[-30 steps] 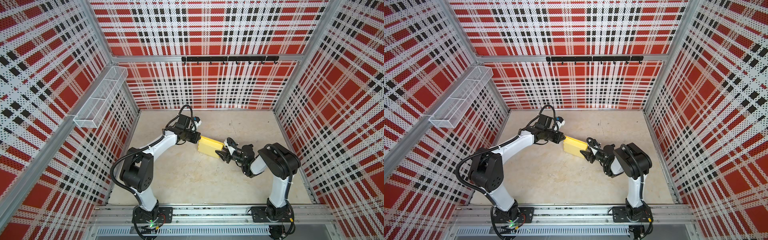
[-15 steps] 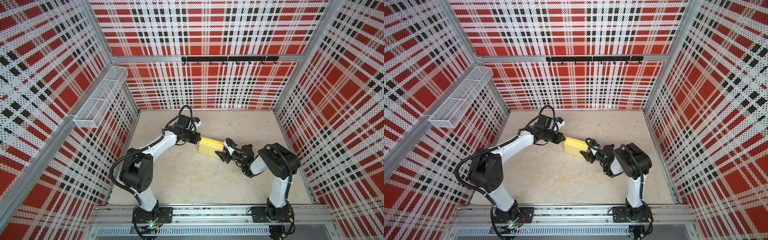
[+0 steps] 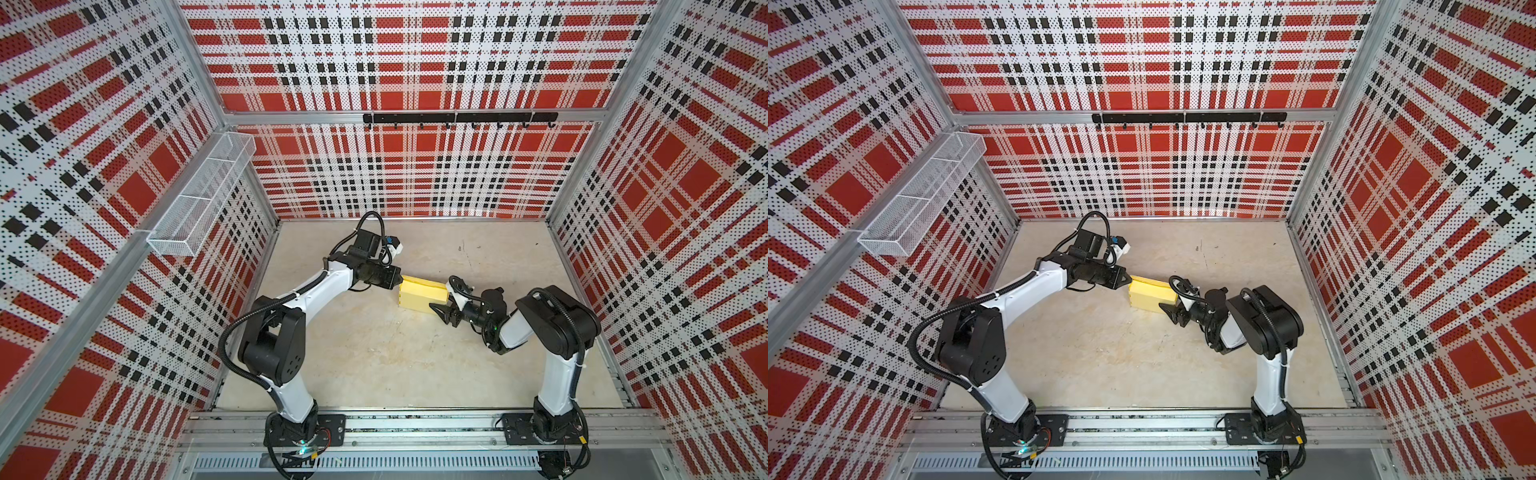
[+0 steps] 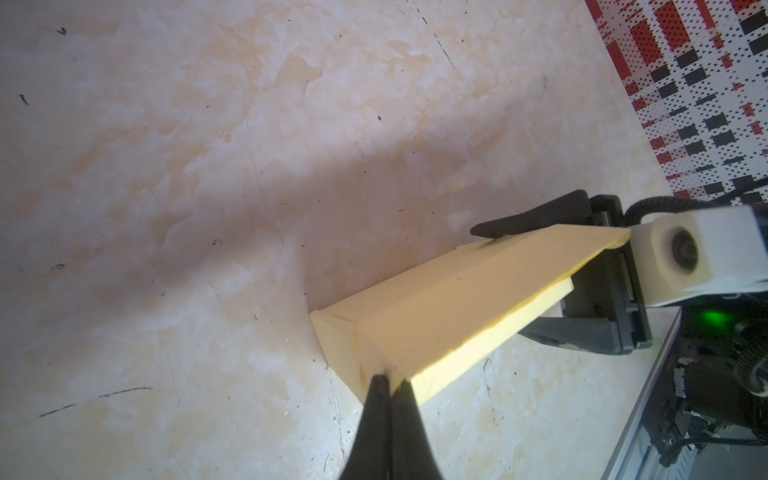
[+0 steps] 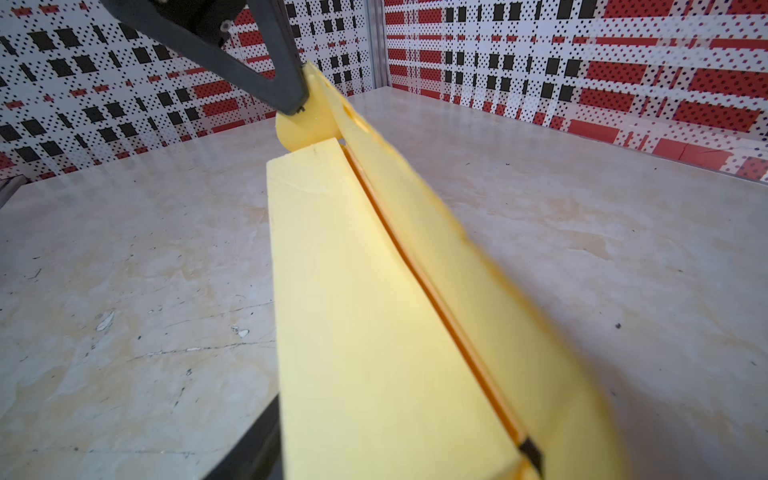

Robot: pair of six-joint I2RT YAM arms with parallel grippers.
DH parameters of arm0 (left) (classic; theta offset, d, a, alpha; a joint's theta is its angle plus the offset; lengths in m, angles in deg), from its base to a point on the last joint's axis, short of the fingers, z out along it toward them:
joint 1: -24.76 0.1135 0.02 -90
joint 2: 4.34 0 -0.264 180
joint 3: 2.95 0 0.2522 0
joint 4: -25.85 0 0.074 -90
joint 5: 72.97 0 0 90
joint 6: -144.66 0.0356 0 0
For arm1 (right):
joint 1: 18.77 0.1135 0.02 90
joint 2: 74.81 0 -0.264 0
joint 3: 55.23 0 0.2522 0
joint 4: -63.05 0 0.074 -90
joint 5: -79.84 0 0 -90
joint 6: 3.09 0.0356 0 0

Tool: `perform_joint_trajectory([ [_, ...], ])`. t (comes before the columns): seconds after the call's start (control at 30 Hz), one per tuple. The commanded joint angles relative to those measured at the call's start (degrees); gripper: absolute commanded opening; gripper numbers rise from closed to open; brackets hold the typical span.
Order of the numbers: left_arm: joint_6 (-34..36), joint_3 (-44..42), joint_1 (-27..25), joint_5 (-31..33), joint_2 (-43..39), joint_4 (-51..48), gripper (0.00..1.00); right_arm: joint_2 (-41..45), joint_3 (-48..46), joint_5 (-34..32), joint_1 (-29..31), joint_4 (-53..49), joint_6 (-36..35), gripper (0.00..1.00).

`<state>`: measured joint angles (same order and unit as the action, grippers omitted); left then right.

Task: Fold the paper box

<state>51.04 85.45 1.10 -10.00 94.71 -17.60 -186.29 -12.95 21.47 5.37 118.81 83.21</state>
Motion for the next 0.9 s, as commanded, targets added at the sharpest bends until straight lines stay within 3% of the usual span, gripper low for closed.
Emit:
perform_joint_trajectory([
  [0.0,-0.1,2.1,0.5,-2.1,-2.0,-1.5,0.0,0.2,0.8,-0.4,0.3,1.4,-1.0,0.65],
  [0.33,-1.9,2.6,0.6,-2.5,-2.0,-1.9,0.0,0.1,1.3,-0.3,0.3,0.9,-0.8,0.62],
  [0.87,-2.9,2.2,2.1,-3.8,-1.8,-1.8,0.0,0.3,1.5,-0.7,0.3,-0.3,-1.0,0.66],
])
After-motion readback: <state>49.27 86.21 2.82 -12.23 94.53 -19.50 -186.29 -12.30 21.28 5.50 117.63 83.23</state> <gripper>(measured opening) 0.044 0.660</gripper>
